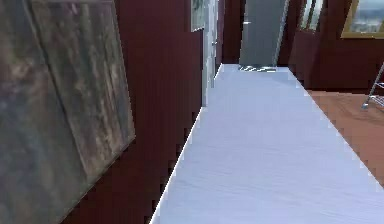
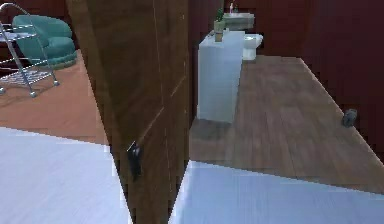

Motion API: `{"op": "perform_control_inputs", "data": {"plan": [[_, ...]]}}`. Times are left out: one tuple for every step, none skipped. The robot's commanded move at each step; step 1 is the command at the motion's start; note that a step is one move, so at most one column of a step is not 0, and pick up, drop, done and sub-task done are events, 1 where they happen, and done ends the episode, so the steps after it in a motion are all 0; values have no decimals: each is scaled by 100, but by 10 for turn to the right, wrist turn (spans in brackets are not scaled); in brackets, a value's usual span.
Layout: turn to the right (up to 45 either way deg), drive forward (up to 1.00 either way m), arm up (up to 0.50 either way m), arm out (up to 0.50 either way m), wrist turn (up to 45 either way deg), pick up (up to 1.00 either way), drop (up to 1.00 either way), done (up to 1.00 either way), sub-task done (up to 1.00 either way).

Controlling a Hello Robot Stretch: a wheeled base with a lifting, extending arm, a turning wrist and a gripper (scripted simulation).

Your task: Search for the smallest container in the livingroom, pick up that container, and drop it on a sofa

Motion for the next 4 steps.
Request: {"op": "perform_control_inputs", "data": {"plan": [[360,0,0,0,0,0,0,0,0],[30,0,0,0,0,0,0,0,0],[0,80,0,0,0,0,0,0,0],[450,0,0,0,0,0,0,0,0]]}}
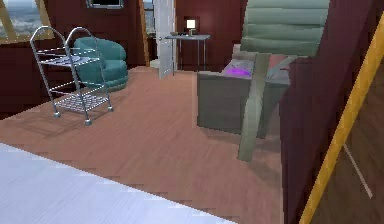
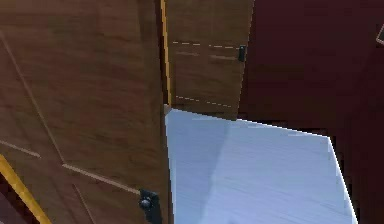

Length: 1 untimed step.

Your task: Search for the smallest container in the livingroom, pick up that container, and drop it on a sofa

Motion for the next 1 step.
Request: {"op": "perform_control_inputs", "data": {"plan": [[180,0,0,0,0,0,0,0,0]]}}
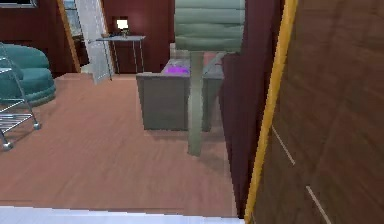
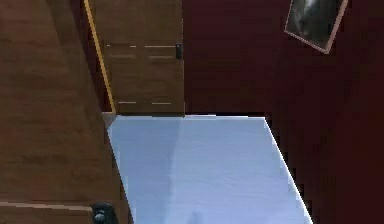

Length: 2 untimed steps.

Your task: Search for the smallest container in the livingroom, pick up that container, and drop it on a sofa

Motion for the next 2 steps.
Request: {"op": "perform_control_inputs", "data": {"plan": [[0,95,0,0,0,0,0,0,0],[-450,0,0,0,0,0,0,0,0]]}}
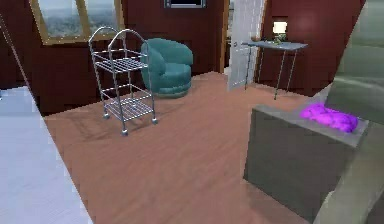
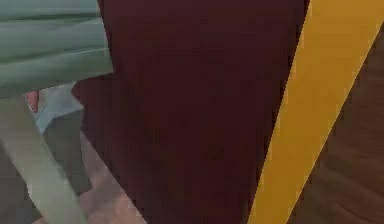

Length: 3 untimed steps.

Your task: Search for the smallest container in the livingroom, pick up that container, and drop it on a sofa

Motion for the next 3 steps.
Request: {"op": "perform_control_inputs", "data": {"plan": [[-420,0,0,0,0,0,0,0,0],[0,25,0,0,0,0,0,0,0],[420,0,0,0,0,0,0,0,0]]}}
